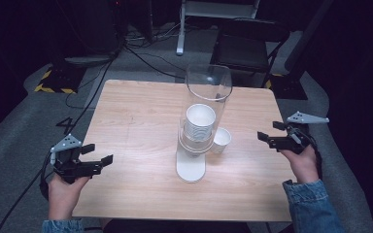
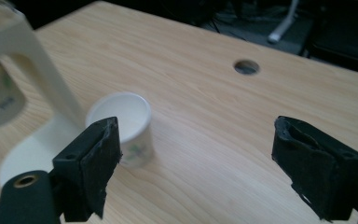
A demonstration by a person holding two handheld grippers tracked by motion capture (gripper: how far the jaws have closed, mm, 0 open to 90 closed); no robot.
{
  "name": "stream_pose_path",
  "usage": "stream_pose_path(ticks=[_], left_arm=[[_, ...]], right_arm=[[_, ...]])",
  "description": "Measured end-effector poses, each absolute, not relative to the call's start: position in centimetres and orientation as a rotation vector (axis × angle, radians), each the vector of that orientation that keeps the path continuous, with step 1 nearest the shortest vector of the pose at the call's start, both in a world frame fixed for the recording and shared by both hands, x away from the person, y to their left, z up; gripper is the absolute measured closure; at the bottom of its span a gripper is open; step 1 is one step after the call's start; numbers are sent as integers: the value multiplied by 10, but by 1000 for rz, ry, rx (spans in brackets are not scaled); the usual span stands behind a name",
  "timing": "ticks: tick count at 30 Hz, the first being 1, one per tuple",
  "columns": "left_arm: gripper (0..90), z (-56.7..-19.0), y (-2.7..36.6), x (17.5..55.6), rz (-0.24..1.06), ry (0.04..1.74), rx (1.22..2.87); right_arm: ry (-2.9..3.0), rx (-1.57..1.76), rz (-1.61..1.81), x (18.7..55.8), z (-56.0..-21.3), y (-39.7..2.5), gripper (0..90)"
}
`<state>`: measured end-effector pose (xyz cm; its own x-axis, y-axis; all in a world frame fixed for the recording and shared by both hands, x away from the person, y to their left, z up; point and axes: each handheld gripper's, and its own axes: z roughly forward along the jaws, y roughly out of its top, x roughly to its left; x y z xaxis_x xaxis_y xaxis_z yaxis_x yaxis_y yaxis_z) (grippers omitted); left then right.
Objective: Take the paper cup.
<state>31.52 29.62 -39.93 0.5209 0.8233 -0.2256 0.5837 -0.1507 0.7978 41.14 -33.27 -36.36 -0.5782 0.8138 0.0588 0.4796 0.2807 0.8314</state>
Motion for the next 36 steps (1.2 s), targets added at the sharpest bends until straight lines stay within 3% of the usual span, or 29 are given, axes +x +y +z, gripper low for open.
stream_pose_path(ticks=[16, 36], left_arm=[[132, -404, 295, 325, 322, 1191, 1853], [137, -405, 294, 331, 329, 1204, 1838]], right_arm=[[2008, 1357, 1091, 414, -374, -384, 156], [1938, 1349, 1165, 409, -375, -394, 158]])
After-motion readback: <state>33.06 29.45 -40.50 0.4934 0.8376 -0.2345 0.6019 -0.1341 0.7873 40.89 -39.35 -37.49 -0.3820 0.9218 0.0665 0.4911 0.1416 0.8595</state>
